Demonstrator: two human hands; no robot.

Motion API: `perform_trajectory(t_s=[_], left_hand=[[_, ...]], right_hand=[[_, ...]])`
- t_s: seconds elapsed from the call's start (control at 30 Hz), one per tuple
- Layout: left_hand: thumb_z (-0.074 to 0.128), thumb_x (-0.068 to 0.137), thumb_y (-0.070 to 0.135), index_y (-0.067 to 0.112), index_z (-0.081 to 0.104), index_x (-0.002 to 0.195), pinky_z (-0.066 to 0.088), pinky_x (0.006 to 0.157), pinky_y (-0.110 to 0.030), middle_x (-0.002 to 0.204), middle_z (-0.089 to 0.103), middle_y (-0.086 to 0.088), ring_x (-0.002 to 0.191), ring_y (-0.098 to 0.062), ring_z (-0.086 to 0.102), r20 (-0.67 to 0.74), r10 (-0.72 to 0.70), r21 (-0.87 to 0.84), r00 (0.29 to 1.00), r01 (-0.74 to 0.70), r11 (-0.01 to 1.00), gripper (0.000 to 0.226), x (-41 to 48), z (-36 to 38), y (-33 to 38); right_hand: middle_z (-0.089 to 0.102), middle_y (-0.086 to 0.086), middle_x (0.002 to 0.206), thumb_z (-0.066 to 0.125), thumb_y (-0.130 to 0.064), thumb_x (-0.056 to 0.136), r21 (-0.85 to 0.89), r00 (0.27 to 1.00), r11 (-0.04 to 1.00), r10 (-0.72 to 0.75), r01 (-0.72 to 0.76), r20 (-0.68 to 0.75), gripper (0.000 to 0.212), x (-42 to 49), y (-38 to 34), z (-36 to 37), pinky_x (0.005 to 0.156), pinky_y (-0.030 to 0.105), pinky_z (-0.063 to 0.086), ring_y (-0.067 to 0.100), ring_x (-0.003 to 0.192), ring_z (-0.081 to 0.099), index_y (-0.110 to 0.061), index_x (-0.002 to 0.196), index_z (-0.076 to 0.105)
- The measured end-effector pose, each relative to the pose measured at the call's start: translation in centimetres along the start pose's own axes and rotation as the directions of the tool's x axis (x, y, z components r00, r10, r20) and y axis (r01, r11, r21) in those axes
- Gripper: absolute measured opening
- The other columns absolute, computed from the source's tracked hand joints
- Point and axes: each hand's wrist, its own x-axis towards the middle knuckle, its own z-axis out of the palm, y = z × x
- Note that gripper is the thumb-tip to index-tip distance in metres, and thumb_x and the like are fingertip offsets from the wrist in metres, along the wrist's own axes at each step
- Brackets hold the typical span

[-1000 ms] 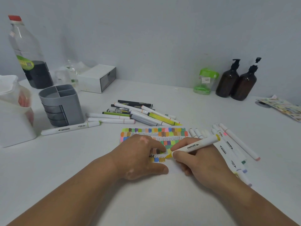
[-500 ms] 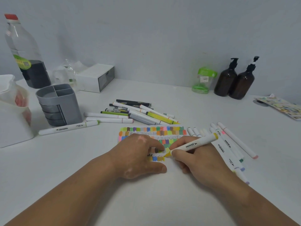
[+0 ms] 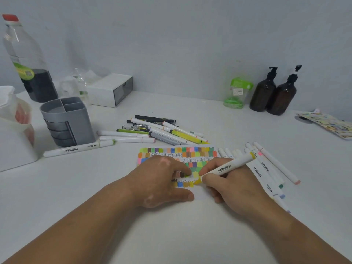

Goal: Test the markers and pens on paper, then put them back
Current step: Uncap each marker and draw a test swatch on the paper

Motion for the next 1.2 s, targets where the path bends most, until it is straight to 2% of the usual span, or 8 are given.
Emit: perform_trajectory(t_s=[0.33, 0.6, 0.73, 0.9, 0.97, 1.07, 1.13, 1.2], left_hand=[[0.070, 0.075, 0.072, 0.041, 0.062, 0.130, 0.043, 0.077, -0.019, 0.102, 0.057, 0.020, 0.093, -0.004, 0.054, 0.005, -0.002, -0.013, 1.000, 0.003, 1.000, 0.064, 0.0, 0.0, -0.1], [0.070, 0.074, 0.071, 0.040, 0.062, 0.131, 0.044, 0.078, -0.019, 0.109, 0.060, 0.019, 0.095, -0.004, 0.054, 0.009, 0.001, -0.006, 1.000, -0.001, 1.000, 0.065, 0.0, -0.1, 0.0], [0.070, 0.074, 0.072, 0.040, 0.062, 0.130, 0.040, 0.072, -0.016, 0.101, 0.054, 0.023, 0.089, -0.001, 0.053, 0.000, 0.002, -0.003, 1.000, -0.002, 1.000, 0.065, 0.0, 0.0, 0.0], [0.079, 0.066, 0.069, 0.048, 0.053, 0.123, 0.040, 0.060, -0.005, 0.083, 0.059, 0.035, 0.078, 0.015, 0.056, -0.103, -0.029, -0.157, 0.994, 0.013, 0.987, 0.066, -0.3, -0.1, -0.1], [0.079, 0.074, 0.057, 0.049, 0.045, 0.114, 0.041, 0.057, -0.011, 0.073, 0.058, 0.023, 0.075, 0.007, 0.056, -0.213, -0.070, -0.247, 0.975, 0.015, 0.969, 0.053, -0.3, -0.5, -0.3], [0.052, 0.093, 0.033, 0.041, 0.043, 0.109, 0.054, 0.066, -0.030, 0.086, 0.061, 0.012, 0.079, -0.012, 0.060, -0.220, -0.209, -0.538, 0.953, 0.061, 0.841, 0.020, 0.0, -1.1, -0.5], [0.041, 0.094, 0.024, 0.039, 0.043, 0.111, 0.055, 0.075, -0.044, 0.090, 0.066, 0.013, 0.079, -0.017, 0.057, -0.209, -0.221, -0.638, 0.953, 0.039, 0.769, 0.023, 0.0, -1.2, -0.5], [0.041, 0.103, 0.014, 0.036, 0.043, 0.116, 0.055, 0.071, -0.041, 0.095, 0.071, 0.015, 0.072, -0.014, 0.056, -0.220, -0.184, -0.651, 0.958, -0.004, 0.759, 0.026, -0.2, -1.1, -0.3]], right_hand=[[0.059, -0.002, 0.049, 0.065, -0.026, 0.074, -0.015, 1.000, 1.000, -0.006, 0.006, -0.013, 0.005, 0.0, 0.1, 0.1, 0.044, 0.022, 0.045, 0.014, 0.042, 0.056, -0.025, 0.077, 0.069], [0.059, -0.002, 0.050, 0.066, -0.020, 0.081, -0.017, 1.000, 1.000, -0.013, 0.012, -0.028, 0.007, 0.2, 0.2, 0.1, 0.045, 0.025, 0.046, 0.012, 0.043, 0.056, -0.026, 0.078, 0.069], [0.056, -0.007, 0.049, 0.059, -0.035, 0.067, -0.054, 0.999, 0.998, -0.022, 0.020, -0.032, 0.018, 0.1, 0.3, 0.1, 0.044, 0.021, 0.038, 0.008, 0.043, 0.047, -0.023, 0.077, 0.068], [0.053, 0.004, 0.051, 0.063, -0.019, 0.068, 0.383, 0.979, 0.922, 0.034, 0.046, -0.200, 0.009, 0.6, 0.2, -0.5, 0.039, 0.024, 0.040, 0.015, 0.043, 0.046, -0.017, 0.074, 0.069], [0.054, 0.007, 0.055, 0.067, -0.017, 0.068, 0.499, 0.978, 0.863, 0.029, 0.080, -0.206, 0.001, 0.8, 0.2, -0.9, 0.039, 0.025, 0.040, 0.016, 0.046, 0.048, -0.018, 0.069, 0.067], [0.056, 0.007, 0.058, 0.077, -0.027, 0.063, 0.550, 0.985, 0.829, -0.008, 0.104, -0.174, 0.014, 0.8, 0.3, -1.4, 0.041, 0.024, 0.040, 0.016, 0.048, 0.050, -0.018, 0.068, 0.068], [0.055, 0.005, 0.059, 0.081, -0.028, 0.062, 0.562, 0.988, 0.820, -0.027, 0.107, -0.150, 0.019, 0.8, 0.3, -1.6, 0.043, 0.023, 0.041, 0.014, 0.051, 0.051, -0.017, 0.074, 0.071], [0.056, 0.006, 0.060, 0.080, -0.020, 0.068, 0.603, 0.992, 0.791, -0.037, 0.105, -0.124, 0.011, 0.9, 0.2, -1.7, 0.044, 0.023, 0.043, 0.014, 0.053, 0.053, -0.016, 0.077, 0.073]])
